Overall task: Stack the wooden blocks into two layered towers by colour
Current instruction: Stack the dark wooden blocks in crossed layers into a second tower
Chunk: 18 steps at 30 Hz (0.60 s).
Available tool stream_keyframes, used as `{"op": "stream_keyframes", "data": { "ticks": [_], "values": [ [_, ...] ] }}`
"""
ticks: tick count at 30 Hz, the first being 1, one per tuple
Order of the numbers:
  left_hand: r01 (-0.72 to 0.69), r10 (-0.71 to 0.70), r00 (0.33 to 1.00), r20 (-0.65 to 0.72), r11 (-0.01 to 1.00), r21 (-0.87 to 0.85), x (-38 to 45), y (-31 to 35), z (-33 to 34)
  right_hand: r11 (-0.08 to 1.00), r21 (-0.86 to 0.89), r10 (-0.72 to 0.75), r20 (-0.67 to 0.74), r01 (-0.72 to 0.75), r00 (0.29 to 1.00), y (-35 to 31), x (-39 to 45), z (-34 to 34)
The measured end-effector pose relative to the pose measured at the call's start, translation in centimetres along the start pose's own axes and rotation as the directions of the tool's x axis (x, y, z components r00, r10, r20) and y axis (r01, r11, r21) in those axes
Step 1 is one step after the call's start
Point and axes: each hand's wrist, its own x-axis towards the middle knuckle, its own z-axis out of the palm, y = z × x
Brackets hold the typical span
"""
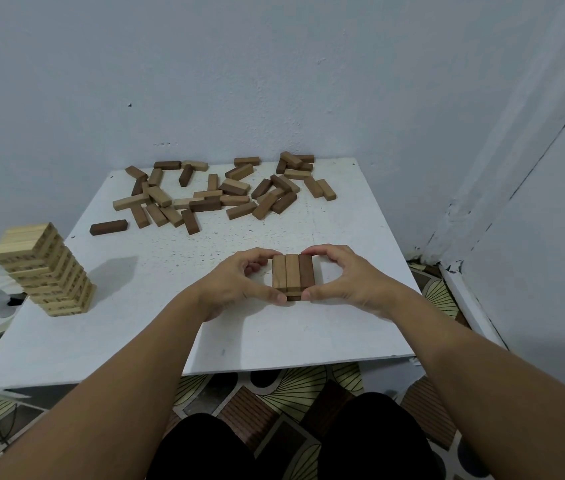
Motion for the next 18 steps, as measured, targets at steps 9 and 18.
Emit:
{"op": "stream_keyframes", "data": {
  "ticks": [9, 18],
  "values": [
    [-0.004, 0.005, 1.000, -0.015, 1.000, 0.021, 0.49, -0.40, 0.01, 1.000, -0.012, 0.006, 0.012, -0.006, 1.000, 0.00, 0.12, -0.01],
    [-0.014, 0.014, 1.000, -0.011, 0.999, 0.034, 0.60, -0.49, -0.01, 1.000, -0.026, 0.010, 0.000, -0.010, 1.000, 0.06, 0.23, 0.04]
  ]
}}
